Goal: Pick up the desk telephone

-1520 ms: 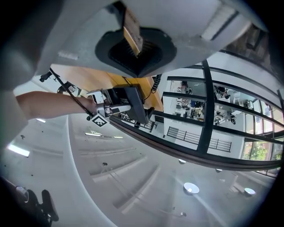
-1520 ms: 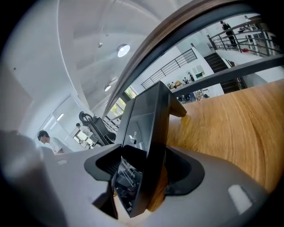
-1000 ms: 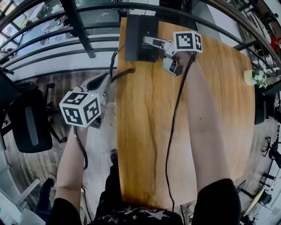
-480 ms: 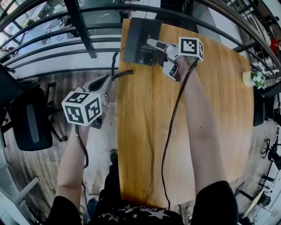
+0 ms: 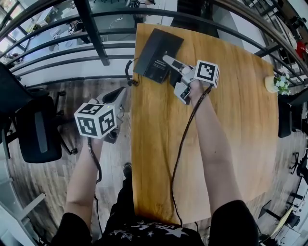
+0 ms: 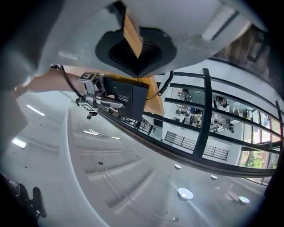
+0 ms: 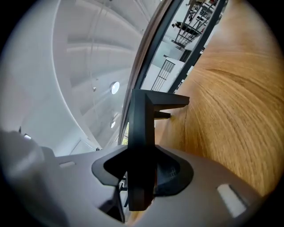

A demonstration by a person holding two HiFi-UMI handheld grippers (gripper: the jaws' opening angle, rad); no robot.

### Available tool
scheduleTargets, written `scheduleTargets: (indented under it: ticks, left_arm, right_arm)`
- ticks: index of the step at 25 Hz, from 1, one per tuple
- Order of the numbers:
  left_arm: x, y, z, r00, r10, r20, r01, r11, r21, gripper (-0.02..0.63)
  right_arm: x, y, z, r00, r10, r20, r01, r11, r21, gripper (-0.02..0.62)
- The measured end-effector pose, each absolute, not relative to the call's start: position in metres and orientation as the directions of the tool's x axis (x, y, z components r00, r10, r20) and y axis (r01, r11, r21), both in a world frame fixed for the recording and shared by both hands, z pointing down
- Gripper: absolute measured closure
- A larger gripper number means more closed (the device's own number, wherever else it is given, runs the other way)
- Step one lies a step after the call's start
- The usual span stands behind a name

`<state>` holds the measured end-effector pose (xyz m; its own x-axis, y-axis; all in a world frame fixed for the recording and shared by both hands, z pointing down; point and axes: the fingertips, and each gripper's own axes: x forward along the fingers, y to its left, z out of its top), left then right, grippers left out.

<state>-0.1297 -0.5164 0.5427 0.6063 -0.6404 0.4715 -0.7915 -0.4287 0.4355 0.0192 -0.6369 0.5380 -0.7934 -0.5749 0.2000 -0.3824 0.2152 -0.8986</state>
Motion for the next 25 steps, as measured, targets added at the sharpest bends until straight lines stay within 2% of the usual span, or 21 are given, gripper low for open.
scheduleTargets:
  ticks: [11, 19, 25]
  left_arm:
    - [-0.127, -0.494, 0.531, 0.611, -0.636, 0.471, -0.786, -0.418, 0.456, 0.604]
    - [-0.119, -0.462, 0.514, 0.616, -0.644, 0.454, -0.784, -0.445, 0.433, 0.604]
    - [-0.142, -0.41, 0.479, 0.627, -0.655, 0.422, -0.774, -0.465, 0.429, 0.604]
  right_arm:
    - [0.014, -0.579, 0.525, -0.82, -0.567, 0.081, -0.253, 0.231, -0.94, 0.434]
    - [0.026, -0.513, 0.499, -0.786, -0.609, -0.101, -0.073, 0.254, -0.965, 0.434]
    - [0.018, -0.452, 0.451, -0.758, -0.631, -0.164, -0.043, 0.299, -0.953, 0.433]
